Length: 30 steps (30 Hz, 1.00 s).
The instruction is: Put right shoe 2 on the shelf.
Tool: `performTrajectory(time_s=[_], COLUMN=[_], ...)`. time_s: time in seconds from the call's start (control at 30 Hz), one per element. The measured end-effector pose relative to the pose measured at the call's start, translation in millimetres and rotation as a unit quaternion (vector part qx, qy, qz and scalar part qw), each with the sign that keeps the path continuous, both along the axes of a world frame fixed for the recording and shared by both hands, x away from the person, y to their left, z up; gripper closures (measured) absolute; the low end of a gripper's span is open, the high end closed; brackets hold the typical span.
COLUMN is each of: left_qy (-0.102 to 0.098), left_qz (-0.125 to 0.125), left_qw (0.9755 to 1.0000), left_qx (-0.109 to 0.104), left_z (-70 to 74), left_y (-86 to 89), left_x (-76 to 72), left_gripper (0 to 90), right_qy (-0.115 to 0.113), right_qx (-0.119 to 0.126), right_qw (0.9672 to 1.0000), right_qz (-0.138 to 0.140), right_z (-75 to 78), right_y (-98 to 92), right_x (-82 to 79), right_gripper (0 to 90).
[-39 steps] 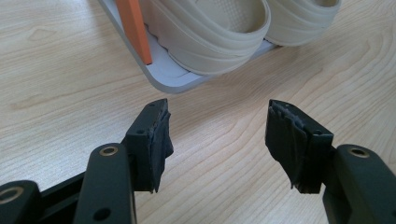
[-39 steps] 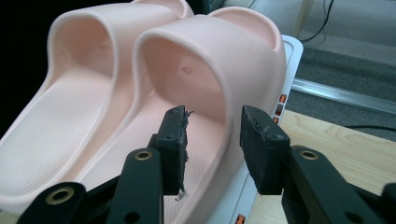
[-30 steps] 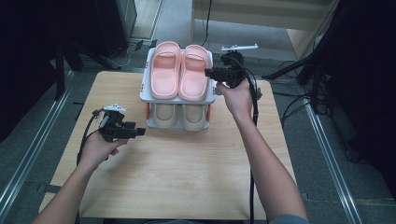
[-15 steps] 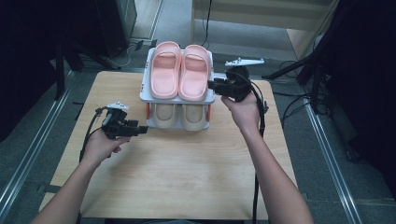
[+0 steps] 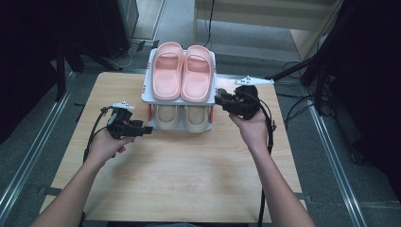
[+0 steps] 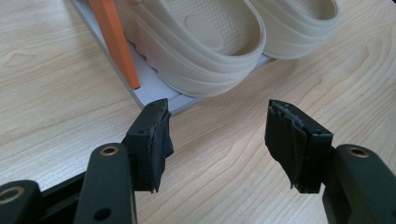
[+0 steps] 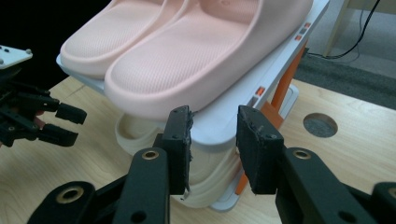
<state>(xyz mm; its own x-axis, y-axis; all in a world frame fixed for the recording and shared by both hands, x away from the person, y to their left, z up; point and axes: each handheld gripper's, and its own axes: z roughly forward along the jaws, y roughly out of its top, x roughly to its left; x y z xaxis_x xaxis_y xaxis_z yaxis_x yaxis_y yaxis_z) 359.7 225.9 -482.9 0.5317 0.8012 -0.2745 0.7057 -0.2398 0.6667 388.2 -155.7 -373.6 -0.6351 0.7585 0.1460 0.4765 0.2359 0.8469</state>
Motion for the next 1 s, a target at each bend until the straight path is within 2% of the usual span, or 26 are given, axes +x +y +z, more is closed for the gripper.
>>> performTrajectory(time_s=[0.3,0.5,0.67,0.7,1.0], left_qy=[-0.001,0.001,0.0,0.0,-0.002], left_qz=[-0.004,-0.008,-0.007,-0.008,-0.008], left_qw=[1.0,0.9999,0.9999,0.9999,0.9999], left_qx=[0.003,0.008,0.009,0.009,0.01], left_z=[-1.4,-1.6,-1.7,-1.7,-1.9], left_y=[-3.8,-4.9,-5.3,-5.4,-7.0], left_x=[2.0,2.0,1.8,1.8,1.4], left_gripper=[40.9,41.0,41.0,41.0,41.1], right_qy=[-0.003,-0.003,-0.019,-0.016,-0.01], right_qx=[-0.004,0.003,-0.008,-0.003,0.002], right_qw=[1.0,0.9999,0.9997,0.9996,0.9997], right_qz=[0.005,0.012,0.017,0.022,0.024], right_z=[-21.6,-34.9,-45.2,-51.8,-74.1], right_y=[-7.6,-11.7,-10.9,-10.3,-14.1], right_x=[-15.7,-26.9,-34.8,-38.3,-47.3], right_gripper=[64.3,63.1,62.7,62.6,60.1])
